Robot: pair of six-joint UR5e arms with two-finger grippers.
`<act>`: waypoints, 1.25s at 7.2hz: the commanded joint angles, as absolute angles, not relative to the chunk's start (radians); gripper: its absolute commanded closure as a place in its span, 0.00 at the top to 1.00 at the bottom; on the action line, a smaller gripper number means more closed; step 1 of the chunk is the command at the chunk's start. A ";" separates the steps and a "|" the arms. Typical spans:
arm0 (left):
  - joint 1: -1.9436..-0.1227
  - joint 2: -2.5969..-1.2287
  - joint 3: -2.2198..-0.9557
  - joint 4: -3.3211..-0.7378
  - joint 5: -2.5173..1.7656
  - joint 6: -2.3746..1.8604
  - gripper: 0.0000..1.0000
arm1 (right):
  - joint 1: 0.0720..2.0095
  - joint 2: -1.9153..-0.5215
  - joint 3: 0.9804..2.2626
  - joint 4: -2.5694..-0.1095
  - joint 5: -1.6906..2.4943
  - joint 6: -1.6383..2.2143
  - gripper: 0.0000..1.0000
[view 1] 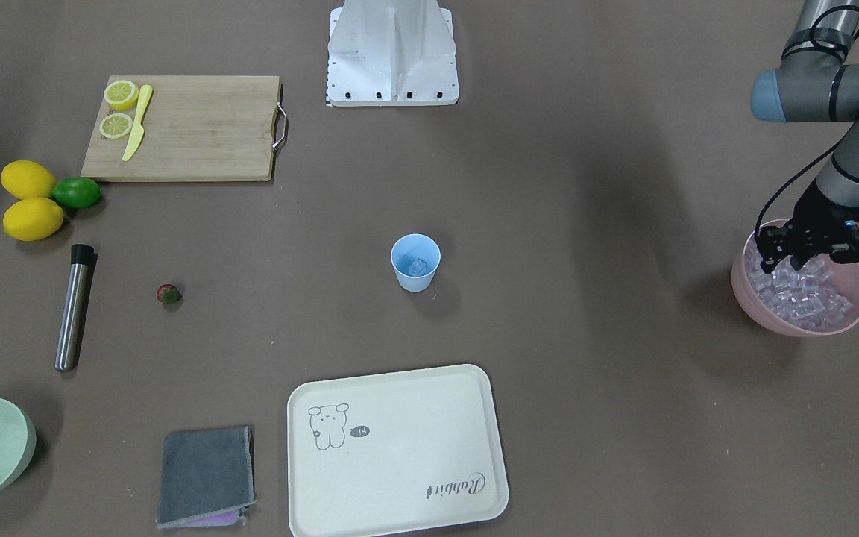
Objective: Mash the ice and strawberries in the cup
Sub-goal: 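Grasp another ice cube with the left gripper and lift it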
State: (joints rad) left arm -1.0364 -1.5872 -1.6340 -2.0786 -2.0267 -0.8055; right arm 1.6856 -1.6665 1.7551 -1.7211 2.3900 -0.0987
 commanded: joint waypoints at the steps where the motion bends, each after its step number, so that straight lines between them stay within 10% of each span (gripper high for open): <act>1: -1.037 -1.571 -1.637 -2.079 -2.028 -0.799 0.54 | 1.686 -1.675 1.772 -1.721 2.391 -0.098 1.00; 9: -1.039 -1.571 -1.629 -2.071 -2.028 -0.719 0.36 | 1.686 -1.678 1.790 -1.721 2.391 -0.095 1.00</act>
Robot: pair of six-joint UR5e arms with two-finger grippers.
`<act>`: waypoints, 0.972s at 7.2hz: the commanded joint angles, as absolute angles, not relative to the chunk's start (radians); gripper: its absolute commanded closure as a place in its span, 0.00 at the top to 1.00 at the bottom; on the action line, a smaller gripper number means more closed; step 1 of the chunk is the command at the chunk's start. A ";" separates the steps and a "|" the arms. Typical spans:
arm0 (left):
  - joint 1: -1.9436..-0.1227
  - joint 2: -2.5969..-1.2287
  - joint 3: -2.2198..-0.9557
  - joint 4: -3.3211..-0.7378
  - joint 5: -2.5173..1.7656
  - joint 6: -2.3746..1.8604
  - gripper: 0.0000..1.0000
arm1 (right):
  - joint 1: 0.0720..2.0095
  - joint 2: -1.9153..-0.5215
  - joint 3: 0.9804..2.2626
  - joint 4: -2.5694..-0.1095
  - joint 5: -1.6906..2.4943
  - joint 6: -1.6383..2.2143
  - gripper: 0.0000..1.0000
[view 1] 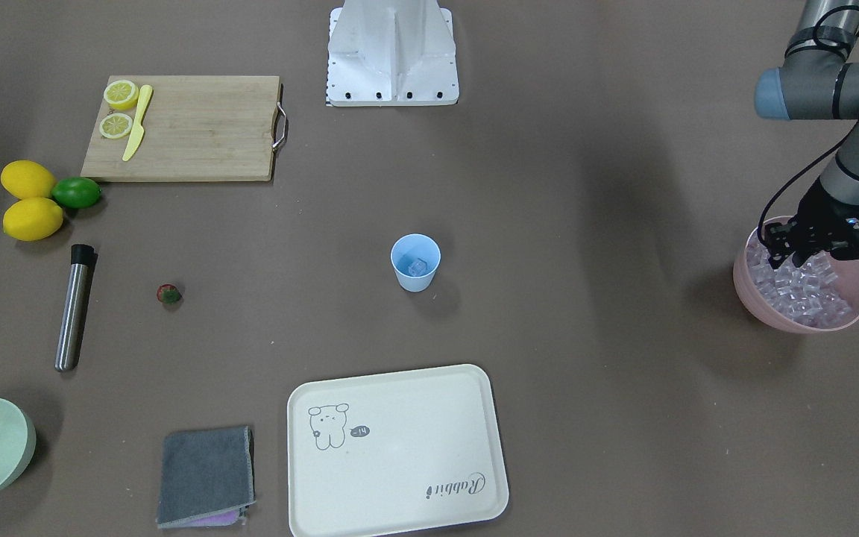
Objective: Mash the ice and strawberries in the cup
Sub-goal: 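Grasp another ice cube with the left gripper and lift it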
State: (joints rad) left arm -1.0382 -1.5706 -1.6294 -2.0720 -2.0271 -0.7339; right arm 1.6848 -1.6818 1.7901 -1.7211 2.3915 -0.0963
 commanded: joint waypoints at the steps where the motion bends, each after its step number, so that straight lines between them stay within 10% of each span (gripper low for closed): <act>1: -1.039 -1.569 -1.634 -2.071 -2.029 -0.719 0.15 | 1.684 -1.678 1.790 -1.721 2.391 -0.095 1.00; 2: -1.043 -1.569 -1.637 -2.071 -2.032 -0.719 0.00 | 1.686 -1.678 1.792 -1.721 2.391 -0.095 1.00; 7: -1.161 -1.529 -1.808 -2.014 -2.031 -0.669 0.00 | 1.686 -1.674 1.795 -1.721 2.375 -0.089 1.00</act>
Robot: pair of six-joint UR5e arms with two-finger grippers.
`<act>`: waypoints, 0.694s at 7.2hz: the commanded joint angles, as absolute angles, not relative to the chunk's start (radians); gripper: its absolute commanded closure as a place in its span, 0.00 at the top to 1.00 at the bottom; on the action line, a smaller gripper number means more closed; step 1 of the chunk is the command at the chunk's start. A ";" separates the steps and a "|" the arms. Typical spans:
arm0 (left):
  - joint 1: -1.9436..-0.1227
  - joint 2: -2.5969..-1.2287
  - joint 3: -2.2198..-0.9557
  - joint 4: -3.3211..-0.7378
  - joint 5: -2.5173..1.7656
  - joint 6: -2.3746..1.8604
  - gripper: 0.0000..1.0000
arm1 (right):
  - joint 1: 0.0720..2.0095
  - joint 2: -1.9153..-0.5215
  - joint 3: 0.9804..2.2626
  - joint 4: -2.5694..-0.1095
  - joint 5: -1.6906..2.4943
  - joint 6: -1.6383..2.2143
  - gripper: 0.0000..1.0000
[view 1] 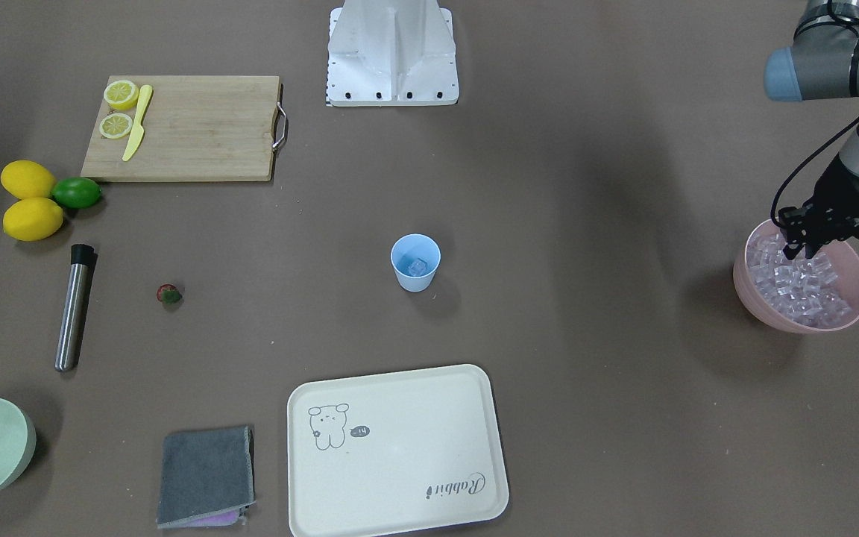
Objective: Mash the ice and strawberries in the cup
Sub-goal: 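Grasp another ice cube with the left gripper and lift it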
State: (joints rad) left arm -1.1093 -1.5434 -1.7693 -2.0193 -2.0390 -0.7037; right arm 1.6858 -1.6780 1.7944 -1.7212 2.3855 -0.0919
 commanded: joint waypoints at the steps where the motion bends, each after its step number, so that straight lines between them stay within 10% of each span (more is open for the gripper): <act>1: -1.176 -1.548 -1.810 -2.029 -2.031 -0.661 0.00 | 1.686 -1.675 1.796 -1.723 2.373 -0.089 1.00; 5: -1.001 -1.886 -1.792 -2.125 -2.028 -1.024 0.00 | 1.686 -1.678 1.790 -1.723 2.370 -0.095 1.00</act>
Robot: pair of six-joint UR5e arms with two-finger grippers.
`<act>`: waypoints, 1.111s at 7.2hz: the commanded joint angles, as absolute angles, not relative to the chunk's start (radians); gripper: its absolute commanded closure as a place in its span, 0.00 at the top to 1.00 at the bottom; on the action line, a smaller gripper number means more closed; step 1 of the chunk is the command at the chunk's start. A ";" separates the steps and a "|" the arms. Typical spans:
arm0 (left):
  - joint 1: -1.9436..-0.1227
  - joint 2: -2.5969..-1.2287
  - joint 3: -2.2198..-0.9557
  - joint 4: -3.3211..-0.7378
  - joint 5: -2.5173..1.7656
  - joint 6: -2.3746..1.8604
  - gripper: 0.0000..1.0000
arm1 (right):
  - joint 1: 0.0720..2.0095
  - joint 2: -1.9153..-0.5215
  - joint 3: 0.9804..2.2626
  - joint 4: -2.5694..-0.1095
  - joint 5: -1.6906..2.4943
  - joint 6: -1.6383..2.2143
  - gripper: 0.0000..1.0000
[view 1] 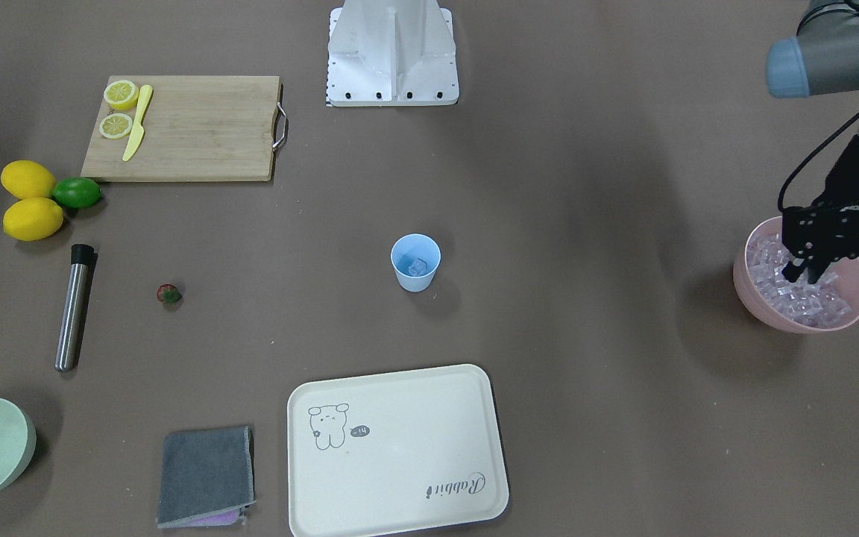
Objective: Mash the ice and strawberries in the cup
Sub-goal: 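Carry the ice cube with the left gripper over the light-blue cup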
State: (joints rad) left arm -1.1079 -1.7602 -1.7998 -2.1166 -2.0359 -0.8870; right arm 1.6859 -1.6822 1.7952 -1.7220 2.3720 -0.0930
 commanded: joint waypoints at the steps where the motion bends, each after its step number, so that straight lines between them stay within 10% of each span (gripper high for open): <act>1: -0.929 -1.961 -1.790 -2.125 -1.978 -1.104 0.00 | 1.686 -1.681 1.789 -1.723 2.370 -0.094 1.00; 8: -0.477 -2.151 -1.712 -2.141 -1.546 -1.266 0.00 | 1.687 -1.684 1.784 -1.724 2.370 -0.086 1.00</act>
State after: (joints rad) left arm -0.4893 -2.1451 -1.7221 -2.1401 -1.5561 -1.2644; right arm 1.6874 -1.6836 1.7843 -1.7242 2.3700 -0.0869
